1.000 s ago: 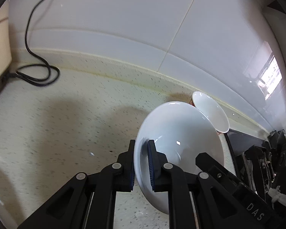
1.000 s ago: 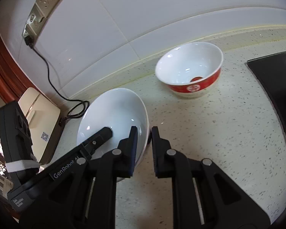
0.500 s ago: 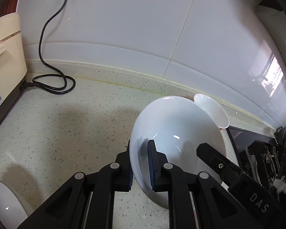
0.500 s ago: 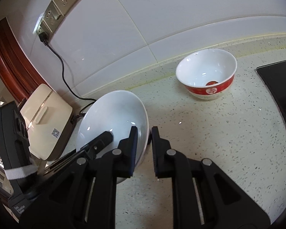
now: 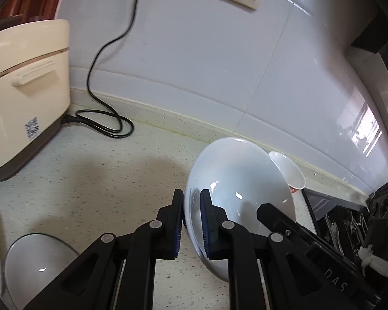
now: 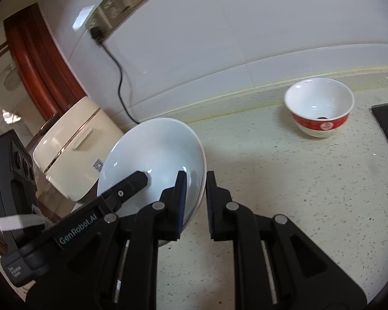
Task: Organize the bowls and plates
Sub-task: 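Carry the pink-print bowl with both grippers beside the rose-print plate stack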
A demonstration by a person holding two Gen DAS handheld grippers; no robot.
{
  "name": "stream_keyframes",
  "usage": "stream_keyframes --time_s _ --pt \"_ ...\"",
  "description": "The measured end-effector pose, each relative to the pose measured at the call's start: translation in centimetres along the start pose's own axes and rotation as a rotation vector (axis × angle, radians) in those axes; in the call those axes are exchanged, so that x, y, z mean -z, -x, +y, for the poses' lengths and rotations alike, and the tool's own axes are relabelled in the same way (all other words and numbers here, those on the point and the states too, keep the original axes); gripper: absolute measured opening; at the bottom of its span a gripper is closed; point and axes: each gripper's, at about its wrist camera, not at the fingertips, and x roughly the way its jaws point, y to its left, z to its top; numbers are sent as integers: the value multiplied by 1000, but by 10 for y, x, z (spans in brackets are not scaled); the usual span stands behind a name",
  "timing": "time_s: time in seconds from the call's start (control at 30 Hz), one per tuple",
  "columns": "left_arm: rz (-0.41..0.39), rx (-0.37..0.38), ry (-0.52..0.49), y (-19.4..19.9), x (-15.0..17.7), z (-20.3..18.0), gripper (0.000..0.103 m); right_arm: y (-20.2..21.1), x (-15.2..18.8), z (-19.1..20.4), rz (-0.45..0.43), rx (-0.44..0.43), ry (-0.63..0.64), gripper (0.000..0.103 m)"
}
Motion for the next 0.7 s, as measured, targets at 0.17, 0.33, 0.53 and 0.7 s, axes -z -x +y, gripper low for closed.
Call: stream_keyframes --time_s 0.17,0.33,0.53,0.7 --pt "7 -4 7 2 3 6 13 -4 2 6 15 -9 9 17" --pt "-29 -28 -10 16 6 12 13 0 5 11 11 -37 18 17" --pt "-89 -82 -21 39 17 26 13 5 12 32 3 -90 61 17" --pt "-135 -122 -34 58 20 32 13 2 21 48 27 -119 98 17"
